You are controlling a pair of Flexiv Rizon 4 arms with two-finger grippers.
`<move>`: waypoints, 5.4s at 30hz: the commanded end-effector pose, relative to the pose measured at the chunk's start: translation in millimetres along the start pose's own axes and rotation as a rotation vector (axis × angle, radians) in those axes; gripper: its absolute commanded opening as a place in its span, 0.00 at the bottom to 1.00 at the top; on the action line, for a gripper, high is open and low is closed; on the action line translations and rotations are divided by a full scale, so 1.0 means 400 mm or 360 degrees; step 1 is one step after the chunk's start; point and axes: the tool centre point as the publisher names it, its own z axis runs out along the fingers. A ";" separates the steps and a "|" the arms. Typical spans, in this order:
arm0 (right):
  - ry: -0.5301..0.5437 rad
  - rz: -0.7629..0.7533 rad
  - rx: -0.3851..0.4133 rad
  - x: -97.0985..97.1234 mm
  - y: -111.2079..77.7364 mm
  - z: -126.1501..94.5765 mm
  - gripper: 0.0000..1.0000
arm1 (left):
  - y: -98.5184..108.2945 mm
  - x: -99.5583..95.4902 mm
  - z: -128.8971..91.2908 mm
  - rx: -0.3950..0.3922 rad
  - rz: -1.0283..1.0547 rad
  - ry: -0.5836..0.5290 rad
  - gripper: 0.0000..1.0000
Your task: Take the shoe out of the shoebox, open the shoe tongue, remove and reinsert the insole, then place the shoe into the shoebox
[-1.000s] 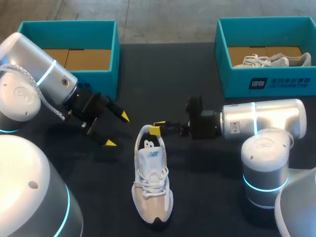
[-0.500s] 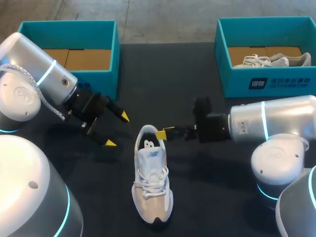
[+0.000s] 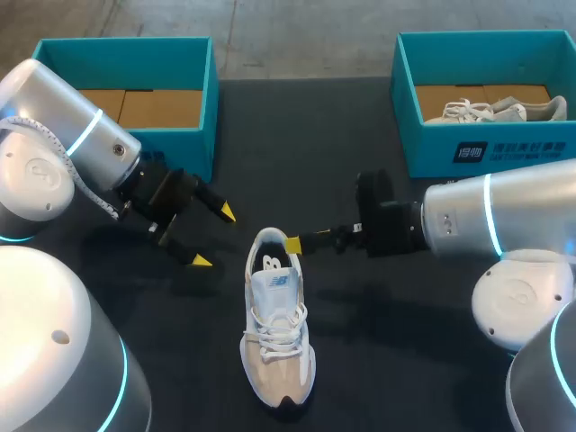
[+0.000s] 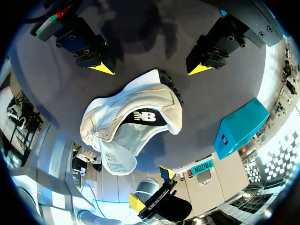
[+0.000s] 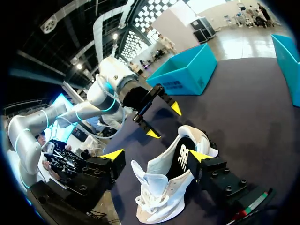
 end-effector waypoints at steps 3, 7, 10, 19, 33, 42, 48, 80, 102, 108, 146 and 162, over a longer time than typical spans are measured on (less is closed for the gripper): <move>-0.0475 0.0014 0.0094 0.031 0.016 -0.030 0.89 | -0.001 0.001 -0.002 -0.0006 0.0000 0.0002 1.00; -0.0549 0.0009 0.0119 0.048 0.022 -0.038 0.41 | -0.001 0.001 -0.002 -0.0006 0.0000 0.0002 1.00; -0.0626 0.0017 0.0143 0.060 0.026 -0.048 0.12 | -0.001 0.001 -0.002 -0.0006 0.0000 0.0002 1.00; -0.0758 0.0051 0.0184 0.089 0.023 -0.068 0.23 | -0.001 0.001 -0.002 -0.0006 0.0000 0.0002 1.00; -0.0993 0.0133 0.0218 0.114 0.016 -0.053 0.00 | -0.001 0.001 -0.002 -0.0006 0.0000 0.0002 1.00; -0.0935 0.0118 0.0143 0.123 0.011 -0.055 0.00 | -0.001 0.001 -0.002 -0.0006 0.0000 0.0002 1.00; -0.0935 0.0118 0.0143 0.123 0.011 -0.055 0.00 | -0.001 0.001 -0.002 -0.0006 0.0000 0.0002 1.00; -0.1210 0.0235 0.0228 0.108 0.003 0.098 0.00 | -0.001 -0.004 -0.022 0.0007 0.0004 0.0004 1.00; -0.1246 0.0320 0.0326 0.046 -0.013 0.213 0.00 | 0.079 0.021 -0.195 -0.0098 0.0002 0.0121 1.00; -0.1262 0.0297 0.0352 0.022 -0.022 0.249 0.00 | 0.100 0.026 -0.240 -0.0147 -0.0011 0.0130 1.00; -0.1309 0.0385 0.0304 -0.099 -0.060 0.290 0.00 | 0.201 0.027 -0.360 -0.0312 -0.0133 0.0178 1.00; -0.1323 0.0407 0.0282 -0.105 -0.059 0.271 0.00 | 0.204 0.029 -0.366 -0.0332 -0.0147 0.0177 1.00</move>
